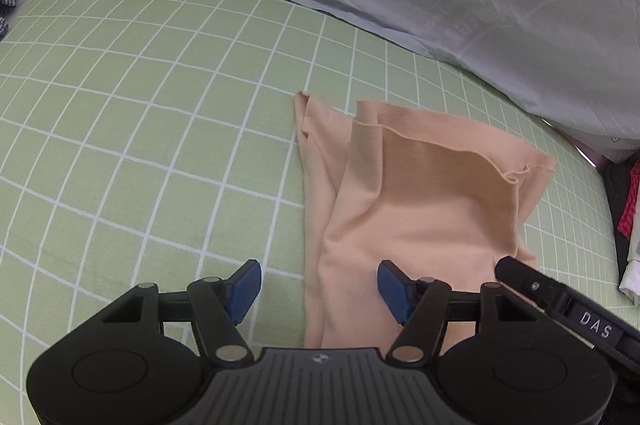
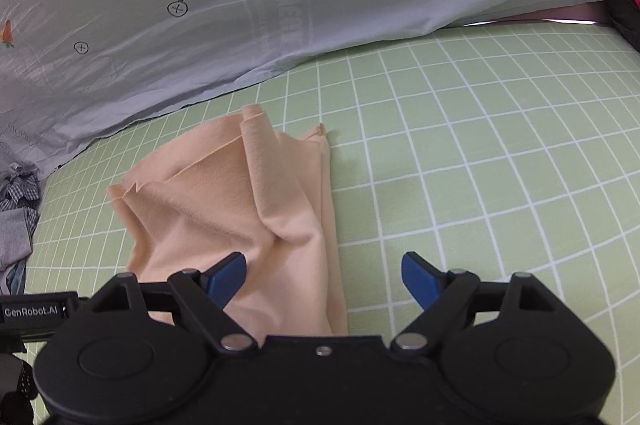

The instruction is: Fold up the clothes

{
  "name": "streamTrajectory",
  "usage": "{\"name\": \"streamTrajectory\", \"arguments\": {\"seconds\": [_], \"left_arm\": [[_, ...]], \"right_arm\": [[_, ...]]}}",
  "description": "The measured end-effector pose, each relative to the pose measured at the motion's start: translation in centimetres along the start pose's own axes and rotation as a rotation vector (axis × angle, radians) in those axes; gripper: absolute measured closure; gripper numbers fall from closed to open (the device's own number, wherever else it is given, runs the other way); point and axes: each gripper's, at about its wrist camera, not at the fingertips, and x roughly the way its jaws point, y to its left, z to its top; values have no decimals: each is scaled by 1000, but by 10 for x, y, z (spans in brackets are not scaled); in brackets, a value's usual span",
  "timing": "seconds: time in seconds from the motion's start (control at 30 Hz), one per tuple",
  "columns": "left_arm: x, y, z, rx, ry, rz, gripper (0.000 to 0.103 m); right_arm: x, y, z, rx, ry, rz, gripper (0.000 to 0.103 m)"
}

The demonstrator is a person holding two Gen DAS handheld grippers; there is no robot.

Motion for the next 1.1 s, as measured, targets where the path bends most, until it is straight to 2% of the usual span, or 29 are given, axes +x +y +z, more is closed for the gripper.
{"name": "streamTrajectory", "arguments": {"seconds": [0.17,0.23,0.33,0.37,0.47,0.67,0.9,0.93,0.97,1.0,1.03,1.07,1.1], "left_arm": [[17,-8,19,24,-21,19,39],[24,-5,26,-6,-28,18,41],[29,-1,35,-45,-41,9,54],[30,-1,38,-57,-46,5,56],[25,1,39,-60,-51,-8,57],[15,8,18,-69,7,-89,52],[16,7,8,-92,3,-149,52],[17,7,9,-91,3,-160,52],[18,9,9,-99,6,-171,53],[18,10,10,-109,9,-182,57],[20,12,10,-127,21,-199,73],[23,15,11,-149,34,-215,80],[24,17,11,-168,41,-226,84]], "right_arm": [[19,7,12,-26,14,4,18],[27,8,19,-27,13,8,18],[34,7,29,-13,2,5,18],[36,6,31,-1,-4,3,18],[33,4,33,39,-5,17,18],[24,3,18,64,51,74,18],[27,-1,10,130,66,103,18],[28,0,11,128,66,111,20],[28,0,11,130,65,124,27],[29,0,12,132,66,133,31],[29,2,12,125,69,138,36],[29,4,12,114,73,142,48],[29,6,12,103,77,146,53]]}}
